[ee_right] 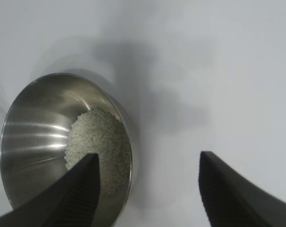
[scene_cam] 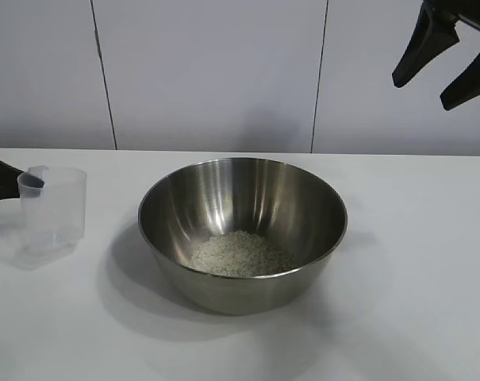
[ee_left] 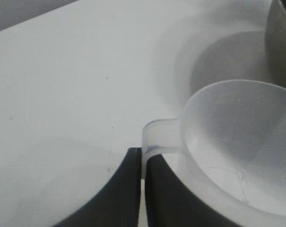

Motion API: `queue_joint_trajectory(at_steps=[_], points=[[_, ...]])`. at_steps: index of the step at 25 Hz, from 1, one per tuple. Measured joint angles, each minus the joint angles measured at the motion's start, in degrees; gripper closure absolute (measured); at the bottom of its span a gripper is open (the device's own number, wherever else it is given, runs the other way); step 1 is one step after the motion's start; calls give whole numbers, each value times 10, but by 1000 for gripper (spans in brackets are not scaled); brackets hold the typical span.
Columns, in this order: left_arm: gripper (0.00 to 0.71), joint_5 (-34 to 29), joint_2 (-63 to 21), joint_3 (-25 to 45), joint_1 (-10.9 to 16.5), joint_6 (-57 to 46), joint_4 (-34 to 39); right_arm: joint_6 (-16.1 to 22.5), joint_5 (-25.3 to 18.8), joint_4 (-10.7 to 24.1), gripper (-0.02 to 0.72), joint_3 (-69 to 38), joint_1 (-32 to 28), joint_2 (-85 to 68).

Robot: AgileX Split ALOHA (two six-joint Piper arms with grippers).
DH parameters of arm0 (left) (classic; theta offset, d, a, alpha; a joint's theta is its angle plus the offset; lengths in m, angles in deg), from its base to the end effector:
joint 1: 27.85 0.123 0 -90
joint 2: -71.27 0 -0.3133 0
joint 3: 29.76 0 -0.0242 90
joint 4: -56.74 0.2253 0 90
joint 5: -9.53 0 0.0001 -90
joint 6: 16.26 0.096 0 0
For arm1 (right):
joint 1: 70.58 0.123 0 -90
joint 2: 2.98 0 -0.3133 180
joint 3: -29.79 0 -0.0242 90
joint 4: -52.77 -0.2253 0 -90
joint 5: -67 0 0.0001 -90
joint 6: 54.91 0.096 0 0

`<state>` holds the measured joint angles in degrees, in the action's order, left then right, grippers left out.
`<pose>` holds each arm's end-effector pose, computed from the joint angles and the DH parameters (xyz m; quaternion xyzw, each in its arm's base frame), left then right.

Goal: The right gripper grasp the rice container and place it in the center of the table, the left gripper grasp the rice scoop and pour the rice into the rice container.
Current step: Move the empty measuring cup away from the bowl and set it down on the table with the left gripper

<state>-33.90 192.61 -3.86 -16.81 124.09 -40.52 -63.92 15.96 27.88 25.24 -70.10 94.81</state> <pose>0.3560 0.0027 0.1602 0.3419 0.8154 -0.1739 0.4335 0.3119 0.0341 0.3298 0.0144 0.9547 0.1770 0.2386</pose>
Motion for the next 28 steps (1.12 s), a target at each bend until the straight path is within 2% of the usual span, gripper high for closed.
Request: queue_joint_trajectory(at_steps=[4,11,17,19,24,28], points=[[701,6,1,-12,0,30,-1,0,9,0,281,0,0,0],[701,61,3,-13,0,67,-1,0,31,0,281,0,0,0],[695,62,3,-13,0,69,-1,0,31,0,281,0,0,0],[661,62,3,-13,0,69,-1,0,32,0,281,0,0,0],[490,64,3,-13,0,69,-1,0,32,0,281,0,0,0],[439,82,3,-13,0,61,-2,0,29,0,281,0,0,0]])
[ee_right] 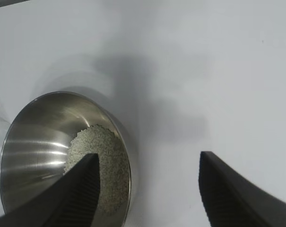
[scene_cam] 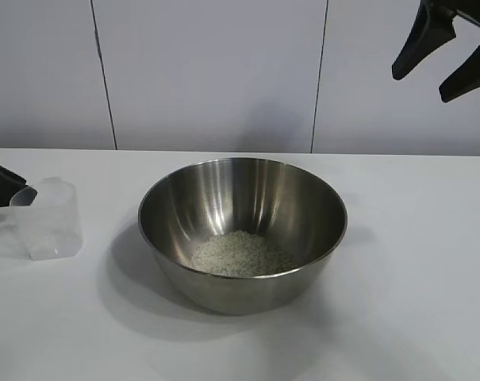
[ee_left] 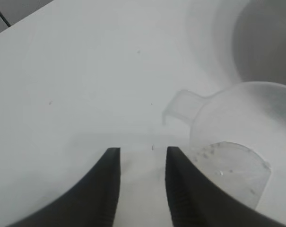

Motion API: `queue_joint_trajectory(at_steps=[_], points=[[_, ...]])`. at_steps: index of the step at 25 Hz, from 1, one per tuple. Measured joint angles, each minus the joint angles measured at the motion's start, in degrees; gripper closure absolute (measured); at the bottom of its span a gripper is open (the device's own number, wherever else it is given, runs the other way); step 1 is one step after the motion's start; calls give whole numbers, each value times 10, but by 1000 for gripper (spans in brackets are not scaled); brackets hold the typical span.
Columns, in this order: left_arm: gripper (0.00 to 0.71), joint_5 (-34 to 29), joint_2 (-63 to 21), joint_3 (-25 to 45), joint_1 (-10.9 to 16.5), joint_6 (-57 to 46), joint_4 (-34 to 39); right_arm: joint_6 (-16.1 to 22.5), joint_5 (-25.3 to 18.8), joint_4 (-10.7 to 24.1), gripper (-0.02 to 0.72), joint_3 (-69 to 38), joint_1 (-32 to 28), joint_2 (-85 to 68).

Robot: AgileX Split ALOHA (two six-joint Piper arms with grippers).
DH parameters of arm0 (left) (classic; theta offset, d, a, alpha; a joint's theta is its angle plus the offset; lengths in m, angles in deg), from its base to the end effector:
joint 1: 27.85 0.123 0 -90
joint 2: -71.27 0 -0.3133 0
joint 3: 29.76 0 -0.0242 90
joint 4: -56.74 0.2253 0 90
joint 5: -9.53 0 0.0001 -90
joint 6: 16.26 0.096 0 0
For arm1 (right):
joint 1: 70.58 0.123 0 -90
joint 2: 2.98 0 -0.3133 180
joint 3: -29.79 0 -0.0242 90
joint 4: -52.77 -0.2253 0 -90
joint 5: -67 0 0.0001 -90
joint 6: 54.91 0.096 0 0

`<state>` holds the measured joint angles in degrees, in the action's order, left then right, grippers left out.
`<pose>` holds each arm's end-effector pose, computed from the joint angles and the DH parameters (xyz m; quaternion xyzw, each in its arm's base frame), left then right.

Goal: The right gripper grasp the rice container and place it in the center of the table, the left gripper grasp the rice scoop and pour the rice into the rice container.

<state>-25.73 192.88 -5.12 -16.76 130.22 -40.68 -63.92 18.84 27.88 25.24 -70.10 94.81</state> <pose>0.3629 0.0150 0.1548 0.3754 0.8233 -0.0913 0.4158 0.3161 0.0328 0.3318 0.0197 0.9492 0.1728 0.2622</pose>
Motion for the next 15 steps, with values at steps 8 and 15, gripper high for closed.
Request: queue_joint_trajectory(at_steps=[8,15], points=[[429,113,-52,0,0,-173,21,0,-3,0,281,0,0,0],[189,106,-78,-18,1,-418,5,0,-9,0,281,0,0,0]])
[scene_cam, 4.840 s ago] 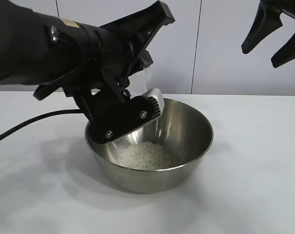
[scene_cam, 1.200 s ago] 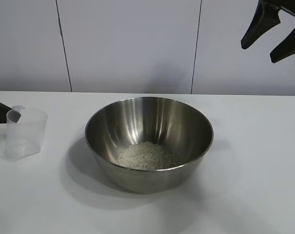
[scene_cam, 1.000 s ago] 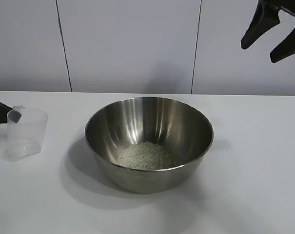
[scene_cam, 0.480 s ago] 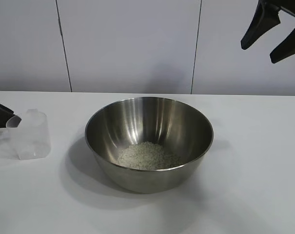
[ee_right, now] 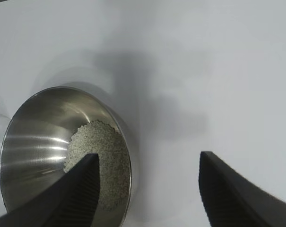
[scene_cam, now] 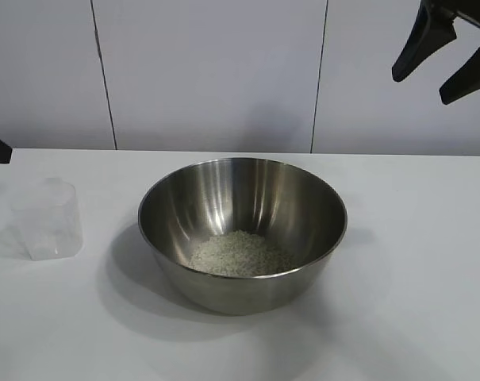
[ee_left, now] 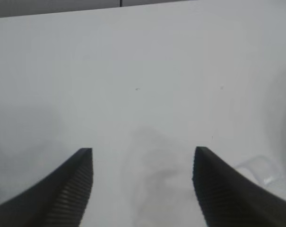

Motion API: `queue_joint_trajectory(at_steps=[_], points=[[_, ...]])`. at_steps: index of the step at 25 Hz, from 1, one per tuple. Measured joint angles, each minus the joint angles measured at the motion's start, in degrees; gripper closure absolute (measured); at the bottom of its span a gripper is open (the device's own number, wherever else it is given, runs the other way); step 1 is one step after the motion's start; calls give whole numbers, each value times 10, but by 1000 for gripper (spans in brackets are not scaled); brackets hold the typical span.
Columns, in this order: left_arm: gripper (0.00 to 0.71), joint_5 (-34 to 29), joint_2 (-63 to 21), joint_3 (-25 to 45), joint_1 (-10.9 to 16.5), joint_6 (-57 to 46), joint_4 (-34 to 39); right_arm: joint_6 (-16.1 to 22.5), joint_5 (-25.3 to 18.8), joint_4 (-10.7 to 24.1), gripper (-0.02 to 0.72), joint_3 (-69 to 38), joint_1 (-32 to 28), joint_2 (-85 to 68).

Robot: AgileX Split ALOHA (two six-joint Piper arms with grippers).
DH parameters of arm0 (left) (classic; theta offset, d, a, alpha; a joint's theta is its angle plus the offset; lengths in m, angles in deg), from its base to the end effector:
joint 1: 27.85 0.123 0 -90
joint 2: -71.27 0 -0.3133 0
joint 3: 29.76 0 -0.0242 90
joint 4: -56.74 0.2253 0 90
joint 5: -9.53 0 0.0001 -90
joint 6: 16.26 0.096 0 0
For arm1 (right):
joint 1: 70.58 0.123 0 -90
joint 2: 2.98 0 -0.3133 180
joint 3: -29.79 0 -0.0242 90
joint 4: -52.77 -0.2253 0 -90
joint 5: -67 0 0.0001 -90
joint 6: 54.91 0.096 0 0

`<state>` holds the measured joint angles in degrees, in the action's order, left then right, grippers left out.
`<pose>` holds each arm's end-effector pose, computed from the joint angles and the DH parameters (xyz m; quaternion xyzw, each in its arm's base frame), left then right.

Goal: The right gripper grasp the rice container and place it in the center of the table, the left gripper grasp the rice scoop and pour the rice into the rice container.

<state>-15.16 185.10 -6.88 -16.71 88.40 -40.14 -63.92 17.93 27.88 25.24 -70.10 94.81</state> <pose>0.3629 0.0308 0.2020 0.0519 0.9005 -0.1315 0.4113 0.3148 0.0332 0.3311 0.0180 0.9510 0.1742 0.2548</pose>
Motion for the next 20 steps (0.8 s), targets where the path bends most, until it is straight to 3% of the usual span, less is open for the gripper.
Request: queue_joint_trajectory(at_steps=[5,8,11,14,17,20], points=[[162,-85,-3,-30,0,-202,14,0,-7,0,281,0,0,0],[228,-118,-13,-76,-16,-307,124,0,-11,0,281,0,0,0],[280,-134,-32,-139,-63,-449,301,0,-20,0,281,0,0,0],[282,-159,-43,-212,-127,-610,494,0,-25,0,281,0,0,0],[221,-193,-44,-273,-191,-759,652,0,-36,0,281,0,0,0],[147,-221,-44,-308,-237,-866,728,0,-44,0,281,0,0,0]])
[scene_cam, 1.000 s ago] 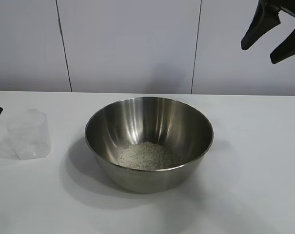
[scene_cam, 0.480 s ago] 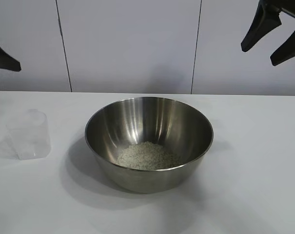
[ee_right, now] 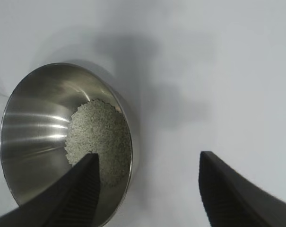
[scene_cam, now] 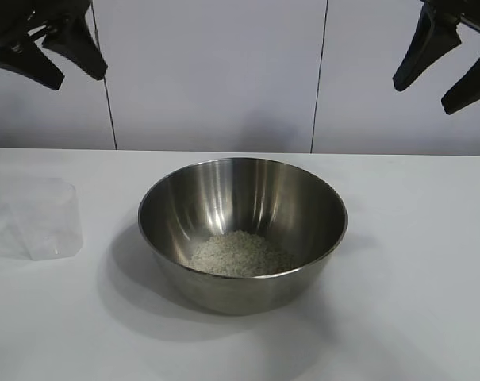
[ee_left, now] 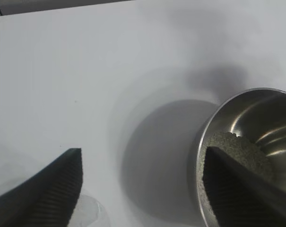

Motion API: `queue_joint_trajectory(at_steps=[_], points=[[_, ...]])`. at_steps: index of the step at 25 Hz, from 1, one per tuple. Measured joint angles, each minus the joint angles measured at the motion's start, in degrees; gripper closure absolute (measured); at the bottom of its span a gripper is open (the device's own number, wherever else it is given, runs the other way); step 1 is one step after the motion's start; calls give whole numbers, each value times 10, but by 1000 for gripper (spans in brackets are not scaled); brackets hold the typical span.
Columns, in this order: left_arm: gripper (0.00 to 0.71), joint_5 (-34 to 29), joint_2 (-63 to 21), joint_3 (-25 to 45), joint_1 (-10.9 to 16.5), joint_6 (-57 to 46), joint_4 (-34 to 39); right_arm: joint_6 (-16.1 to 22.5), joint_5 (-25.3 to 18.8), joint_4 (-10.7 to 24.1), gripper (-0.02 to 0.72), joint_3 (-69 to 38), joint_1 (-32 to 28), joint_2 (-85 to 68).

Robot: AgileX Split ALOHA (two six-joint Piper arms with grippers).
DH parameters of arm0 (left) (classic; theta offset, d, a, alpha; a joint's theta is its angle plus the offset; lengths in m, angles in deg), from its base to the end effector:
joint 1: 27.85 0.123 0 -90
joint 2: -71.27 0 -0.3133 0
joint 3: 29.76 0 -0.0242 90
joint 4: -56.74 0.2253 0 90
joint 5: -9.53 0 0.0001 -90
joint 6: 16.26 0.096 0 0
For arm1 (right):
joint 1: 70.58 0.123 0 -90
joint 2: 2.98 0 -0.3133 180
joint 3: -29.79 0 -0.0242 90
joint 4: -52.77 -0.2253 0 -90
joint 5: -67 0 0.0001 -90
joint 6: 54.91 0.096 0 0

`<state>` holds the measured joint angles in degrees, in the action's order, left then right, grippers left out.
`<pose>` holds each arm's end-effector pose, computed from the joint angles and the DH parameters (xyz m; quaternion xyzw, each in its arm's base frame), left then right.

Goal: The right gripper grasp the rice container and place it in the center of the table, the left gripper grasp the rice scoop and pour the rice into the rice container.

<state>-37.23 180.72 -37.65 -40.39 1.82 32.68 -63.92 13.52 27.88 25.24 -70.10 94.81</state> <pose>0.3662 -0.1107 0.3212 0.1559 0.9328 -0.1719 0.2756 0.3082 0.0351 0.3283 0.0098 0.9589 0.1805 0.2186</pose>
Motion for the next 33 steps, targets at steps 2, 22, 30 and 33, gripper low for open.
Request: queue_joint_trajectory(at_steps=[2,22,30,33], points=[[128,-17,0,-8,-20,-52,17,0,-10,0,281,0,0,0],[116,-65,0,-9,-33,-160,29,0,-26,0,281,0,0,0],[116,-53,0,-9,-33,-160,29,0,-23,0,281,0,0,0],[116,-53,0,-9,-33,-160,31,0,-23,0,281,0,0,0]])
